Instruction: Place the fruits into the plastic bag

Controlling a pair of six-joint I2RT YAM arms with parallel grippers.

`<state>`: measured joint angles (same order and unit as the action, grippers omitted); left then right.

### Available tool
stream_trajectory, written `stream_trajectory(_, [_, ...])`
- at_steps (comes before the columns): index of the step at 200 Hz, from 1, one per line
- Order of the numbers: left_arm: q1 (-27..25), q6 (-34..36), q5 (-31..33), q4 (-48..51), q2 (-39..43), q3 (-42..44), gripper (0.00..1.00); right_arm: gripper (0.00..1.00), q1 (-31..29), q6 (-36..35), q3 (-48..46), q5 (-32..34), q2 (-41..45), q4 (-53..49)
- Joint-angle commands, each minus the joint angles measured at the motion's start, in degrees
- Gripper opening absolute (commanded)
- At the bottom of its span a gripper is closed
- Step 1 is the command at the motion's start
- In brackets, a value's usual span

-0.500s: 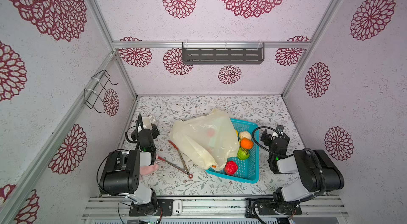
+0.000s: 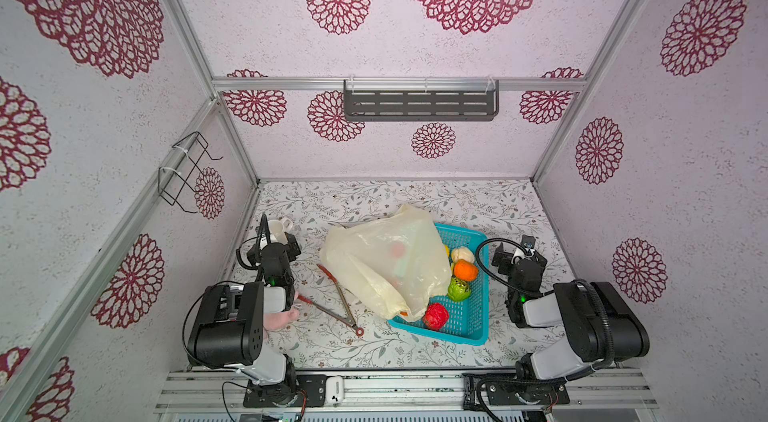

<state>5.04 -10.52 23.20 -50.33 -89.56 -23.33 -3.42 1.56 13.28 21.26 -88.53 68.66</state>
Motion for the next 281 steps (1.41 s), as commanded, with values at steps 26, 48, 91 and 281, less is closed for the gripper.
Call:
stream_trajectory(26, [0.15, 0.68, -0.24, -1.71, 0.44, -0.05, 0.98, 0.99, -0.10, 0.99, 0.78, 0.79, 0.20, 1.70])
stream_trajectory(48, [0.15, 0.68, -0.18, -1.75, 0.44, -0.07, 0.98, 0.99, -0.09, 0.99, 0.78, 0.76, 0.25, 1.67])
stream_trajectory(91, [0.15, 0.69, -0.23, -1.74, 0.44, -0.10, 0.98, 0.99, -0.09, 1.01, 0.78, 0.73, 0.20, 1.73])
stream_trajectory(281, [-0.22, -2.65, 5.56, 33.23, 8.46, -16.41, 0.98, 0.99, 1.18, 2.96, 6.45, 0.60, 10.09, -18.31])
